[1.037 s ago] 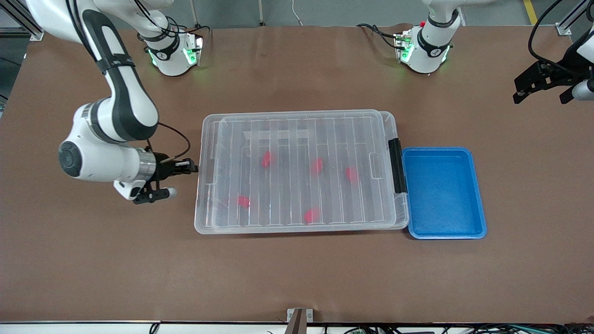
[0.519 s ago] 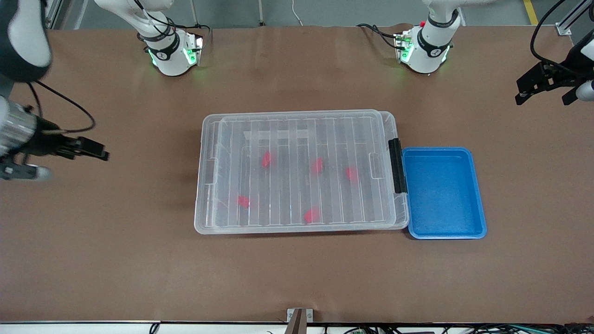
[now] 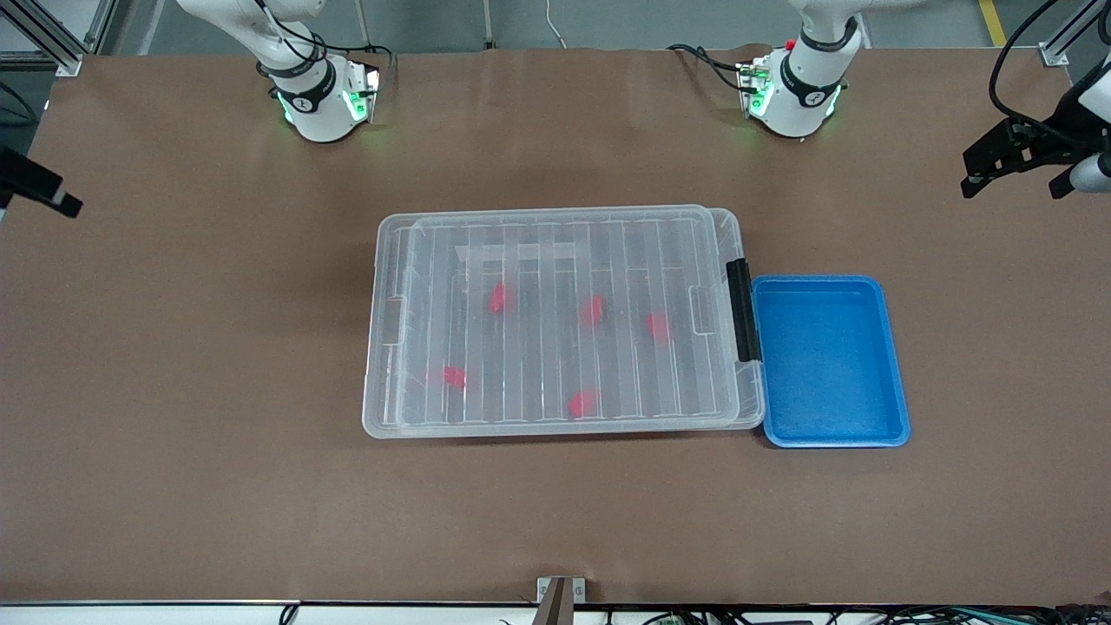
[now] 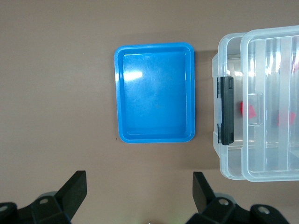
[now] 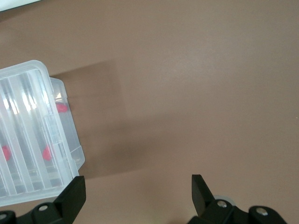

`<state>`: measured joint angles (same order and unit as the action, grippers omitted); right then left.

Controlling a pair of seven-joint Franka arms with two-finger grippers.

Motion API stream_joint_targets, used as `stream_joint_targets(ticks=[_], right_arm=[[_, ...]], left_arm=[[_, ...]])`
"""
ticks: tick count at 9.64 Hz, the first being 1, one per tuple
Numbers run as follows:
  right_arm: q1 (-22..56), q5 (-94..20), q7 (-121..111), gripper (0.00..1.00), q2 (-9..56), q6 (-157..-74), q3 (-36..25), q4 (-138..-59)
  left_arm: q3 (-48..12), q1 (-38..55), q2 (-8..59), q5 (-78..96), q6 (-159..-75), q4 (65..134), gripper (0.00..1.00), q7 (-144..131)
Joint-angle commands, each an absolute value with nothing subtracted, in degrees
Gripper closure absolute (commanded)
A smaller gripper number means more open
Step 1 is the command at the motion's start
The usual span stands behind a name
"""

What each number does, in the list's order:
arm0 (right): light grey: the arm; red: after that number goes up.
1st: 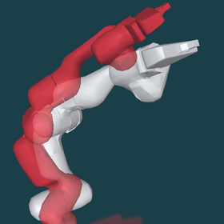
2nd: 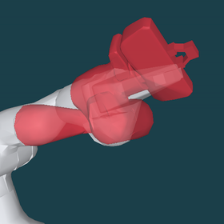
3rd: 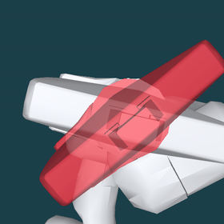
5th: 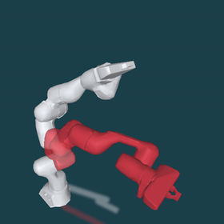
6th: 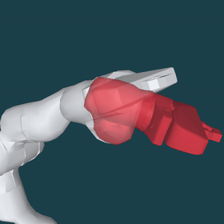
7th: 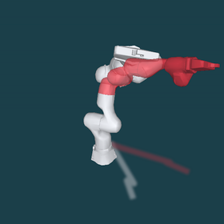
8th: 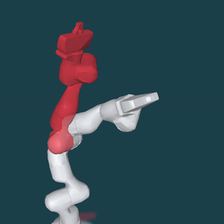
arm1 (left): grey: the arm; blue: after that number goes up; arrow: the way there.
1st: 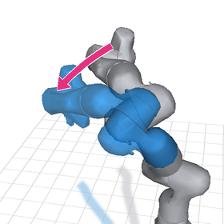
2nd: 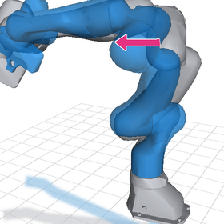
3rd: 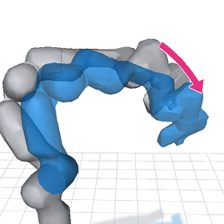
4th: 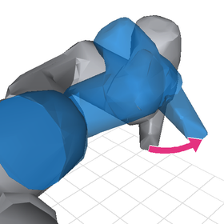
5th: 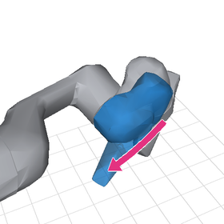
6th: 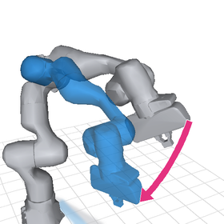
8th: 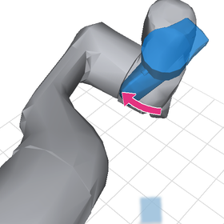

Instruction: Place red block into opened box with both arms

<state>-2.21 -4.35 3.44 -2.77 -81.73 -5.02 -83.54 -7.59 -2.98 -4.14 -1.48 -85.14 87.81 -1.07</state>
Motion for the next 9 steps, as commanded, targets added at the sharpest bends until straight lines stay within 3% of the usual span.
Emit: stream_joint_targets(ticks=[1,9], right_arm=[[-5.53,-2.11,-1.05,0.00,-2.82,-82.44,-3.69,-83.85],[-3.51,1.76,1.49,0.00,-2.20,-83.05,-3.43,-84.90]], left_arm=[[-7.82,-2.64,-2.99,-2.64,-83.33,87.89,0.00,-0.09],[-7.91,-2.72,-2.90,-2.46,-82.00,87.89,0.00,0.18]])
